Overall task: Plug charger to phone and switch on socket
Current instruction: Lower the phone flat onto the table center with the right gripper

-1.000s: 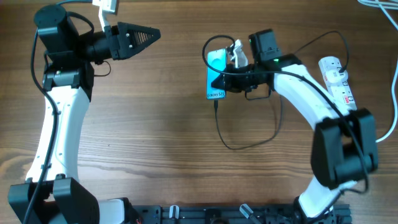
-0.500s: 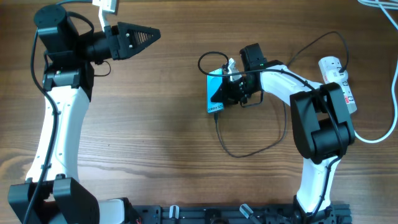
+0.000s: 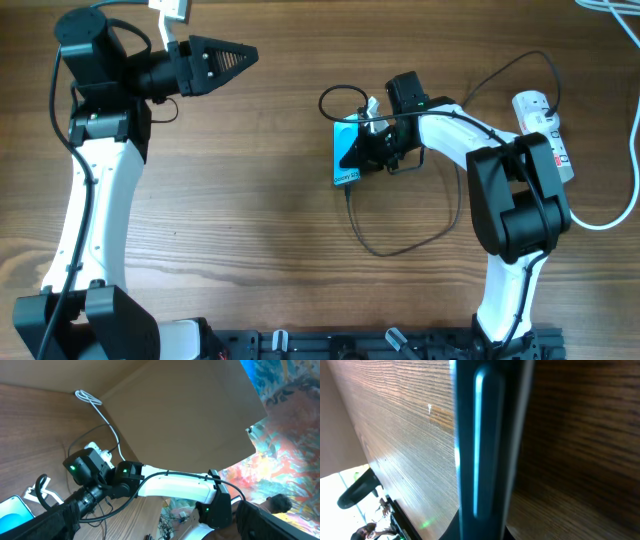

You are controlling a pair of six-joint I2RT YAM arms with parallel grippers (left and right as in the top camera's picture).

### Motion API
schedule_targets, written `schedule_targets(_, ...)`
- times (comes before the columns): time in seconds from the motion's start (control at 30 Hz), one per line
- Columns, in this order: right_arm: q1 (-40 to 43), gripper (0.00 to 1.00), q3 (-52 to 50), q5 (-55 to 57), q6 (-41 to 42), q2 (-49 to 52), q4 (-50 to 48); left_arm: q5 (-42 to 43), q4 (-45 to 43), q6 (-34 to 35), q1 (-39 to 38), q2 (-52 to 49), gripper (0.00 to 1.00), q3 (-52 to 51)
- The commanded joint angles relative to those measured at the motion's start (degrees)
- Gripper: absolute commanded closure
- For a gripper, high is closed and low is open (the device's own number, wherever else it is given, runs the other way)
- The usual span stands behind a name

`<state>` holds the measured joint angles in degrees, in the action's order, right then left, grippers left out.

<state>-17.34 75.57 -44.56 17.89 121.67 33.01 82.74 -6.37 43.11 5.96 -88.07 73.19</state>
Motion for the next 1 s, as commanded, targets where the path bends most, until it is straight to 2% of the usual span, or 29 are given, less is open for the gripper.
schedule_targets(0.0,-0.04,0.96,0.85,-0.02,1.79,0.76,-0.63,0.09,-0.02,-0.92,0.17,0.11,0.0,-0.02)
schedule_targets(0.13,-0.04,0.96,0.85,1.73,1.75,0.76,-0.09,0.07,-0.02,-0.92,0.17,0.11,0.0,-0.02)
schedule_targets(0.2,-0.04,0.9,0.85,1.73,1.75,0.76,-0.07,0.09,-0.02,-0.92,0.17,0.11,0.0,-0.02)
schedule_targets(0.27,-0.04,0.9,0.85,1.73,1.75,0.76,-0.04,0.09,-0.02,-0.92,0.17,0.11,0.0,-0.02)
schedule_targets(0.6,-0.04,0.7,0.85,1.75,1.77,0.76,0.11,0.09,-0.02,-0.92,0.17,0.11,0.0,-0.02)
schedule_targets(0.83,-0.04,0.6,0.85,1.75,1.75,0.76,0.33,0.09,-0.02,-0.92,0.17,0.11,0.0,-0.02)
schedule_targets(0.97,-0.04,0.48,0.85,3.3,1.75,0.76,0.94,0.09,-0.02,-0.92,0.17,0.11,0.0,-0.02)
